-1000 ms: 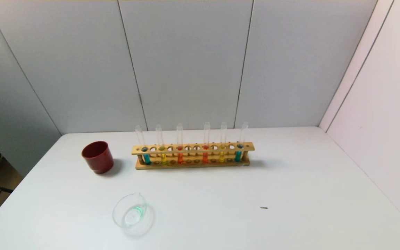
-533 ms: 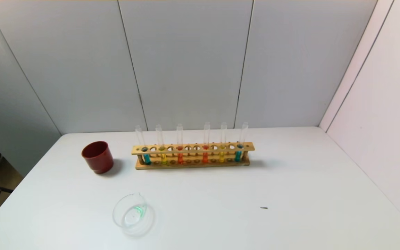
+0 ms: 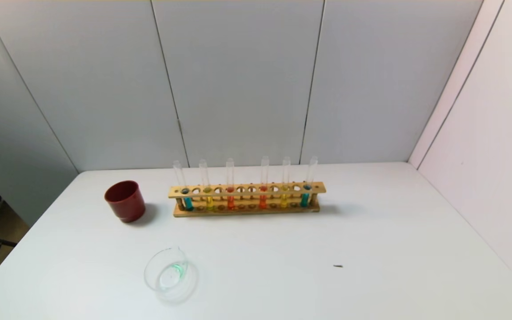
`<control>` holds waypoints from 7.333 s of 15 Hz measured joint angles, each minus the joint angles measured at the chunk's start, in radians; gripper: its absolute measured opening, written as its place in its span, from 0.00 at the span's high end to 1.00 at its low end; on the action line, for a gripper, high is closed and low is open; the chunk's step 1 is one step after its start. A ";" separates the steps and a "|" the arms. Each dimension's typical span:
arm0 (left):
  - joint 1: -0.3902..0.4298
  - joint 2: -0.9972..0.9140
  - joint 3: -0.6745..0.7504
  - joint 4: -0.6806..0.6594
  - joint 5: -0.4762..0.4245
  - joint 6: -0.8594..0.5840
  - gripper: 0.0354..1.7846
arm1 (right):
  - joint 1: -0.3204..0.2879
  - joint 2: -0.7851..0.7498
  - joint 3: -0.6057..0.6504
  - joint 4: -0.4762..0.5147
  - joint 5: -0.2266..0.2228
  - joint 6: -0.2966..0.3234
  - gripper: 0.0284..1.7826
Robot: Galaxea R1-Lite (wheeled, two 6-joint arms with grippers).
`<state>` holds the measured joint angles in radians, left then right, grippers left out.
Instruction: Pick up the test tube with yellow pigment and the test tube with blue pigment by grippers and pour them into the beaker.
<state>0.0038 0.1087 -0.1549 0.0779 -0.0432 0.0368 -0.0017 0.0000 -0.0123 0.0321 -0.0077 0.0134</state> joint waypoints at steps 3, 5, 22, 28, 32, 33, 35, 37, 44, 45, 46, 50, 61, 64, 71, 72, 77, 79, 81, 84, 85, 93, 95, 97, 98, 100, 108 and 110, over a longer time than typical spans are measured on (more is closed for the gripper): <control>0.000 0.203 -0.107 -0.076 -0.050 -0.002 0.02 | 0.000 0.000 0.000 0.000 0.000 0.000 0.05; -0.001 0.360 -0.162 -0.161 -0.074 0.001 0.02 | 0.000 0.000 0.000 0.000 0.000 0.000 0.05; -0.308 1.433 -0.420 -0.853 0.114 0.004 0.02 | 0.000 0.000 0.000 0.000 0.000 0.000 0.05; -0.304 1.686 -0.492 -1.050 0.159 -0.012 0.02 | 0.000 0.000 0.000 0.000 0.000 0.000 0.05; -0.276 1.804 -0.550 -1.086 0.158 -0.014 0.02 | 0.000 0.000 0.000 0.000 0.000 0.000 0.05; -0.271 1.828 -0.566 -1.086 0.156 -0.014 0.02 | 0.000 0.000 0.000 0.000 0.000 0.000 0.05; -0.260 1.869 -0.595 -1.089 0.155 -0.015 0.02 | 0.000 0.000 0.000 0.000 0.000 0.000 0.05; -0.257 1.904 -0.607 -1.113 0.153 -0.020 0.02 | 0.000 0.000 0.000 0.000 0.000 0.000 0.05; -0.286 1.948 -0.632 -1.138 0.159 -0.038 0.02 | 0.000 0.000 0.000 0.000 0.000 0.000 0.05; -0.293 1.949 -0.638 -1.139 0.160 -0.047 0.02 | 0.000 0.000 0.000 0.000 0.000 0.000 0.05; -0.301 1.951 -0.641 -1.139 0.165 -0.050 0.02 | 0.000 0.000 0.000 0.000 0.000 0.000 0.05; -0.310 1.963 -0.648 -1.176 0.174 -0.056 0.16 | 0.000 0.000 0.000 0.000 0.000 0.000 0.05; -0.309 1.977 -0.643 -1.188 0.176 -0.056 0.83 | 0.000 0.000 0.000 0.000 0.000 0.000 0.05; -0.310 1.969 -0.649 -1.174 0.177 -0.052 0.83 | 0.000 0.000 0.000 0.000 0.000 0.000 0.05; -0.316 1.899 -0.701 -1.041 0.205 -0.051 0.83 | 0.000 0.000 0.000 0.000 0.000 0.000 0.05; -0.319 1.889 -0.707 -1.036 0.221 -0.046 0.83 | 0.000 0.000 0.000 0.000 0.000 0.000 0.05; -0.325 1.824 -0.751 -0.930 0.239 -0.042 0.83 | 0.000 0.000 0.000 0.000 0.000 0.000 0.05; -0.329 1.790 -0.773 -0.878 0.241 -0.043 0.83 | 0.000 0.000 0.000 0.000 0.000 0.000 0.05; -0.329 1.754 -0.796 -0.827 0.242 -0.042 0.83 | 0.000 0.000 0.000 0.000 0.000 0.000 0.05; -0.333 1.696 -0.841 -0.733 0.243 -0.042 0.83 | 0.000 0.000 0.000 0.000 0.000 0.000 0.05; -0.336 1.674 -0.854 -0.702 0.243 -0.042 0.83 | 0.000 0.000 0.000 0.000 0.000 0.000 0.05; -0.384 1.418 -0.869 -0.359 0.306 -0.046 0.83 | 0.000 0.000 0.000 0.000 0.000 0.000 0.05; -0.392 1.335 -0.834 -0.282 0.321 -0.039 0.83 | 0.000 0.000 0.000 0.000 0.000 0.000 0.05; -0.396 1.244 -0.775 -0.209 0.330 -0.017 0.83 | 0.000 0.000 0.000 0.000 0.000 0.000 0.05; -0.396 1.206 -0.736 -0.187 0.342 0.005 0.83 | 0.000 0.000 0.000 0.000 0.000 0.000 0.05; -0.396 1.132 -0.658 -0.175 0.383 0.064 0.83 | 0.000 0.000 0.000 0.000 0.000 0.000 0.05; -0.387 1.020 -0.448 -0.185 0.426 0.183 0.83 | 0.000 0.000 0.000 0.000 0.000 0.000 0.05; -0.387 1.040 -0.430 -0.187 0.433 0.184 0.83 | 0.000 0.000 0.000 0.000 0.000 0.000 0.05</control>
<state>-0.3834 1.1487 -0.5853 -0.1091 0.3900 0.2211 -0.0017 0.0000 -0.0123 0.0321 -0.0077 0.0134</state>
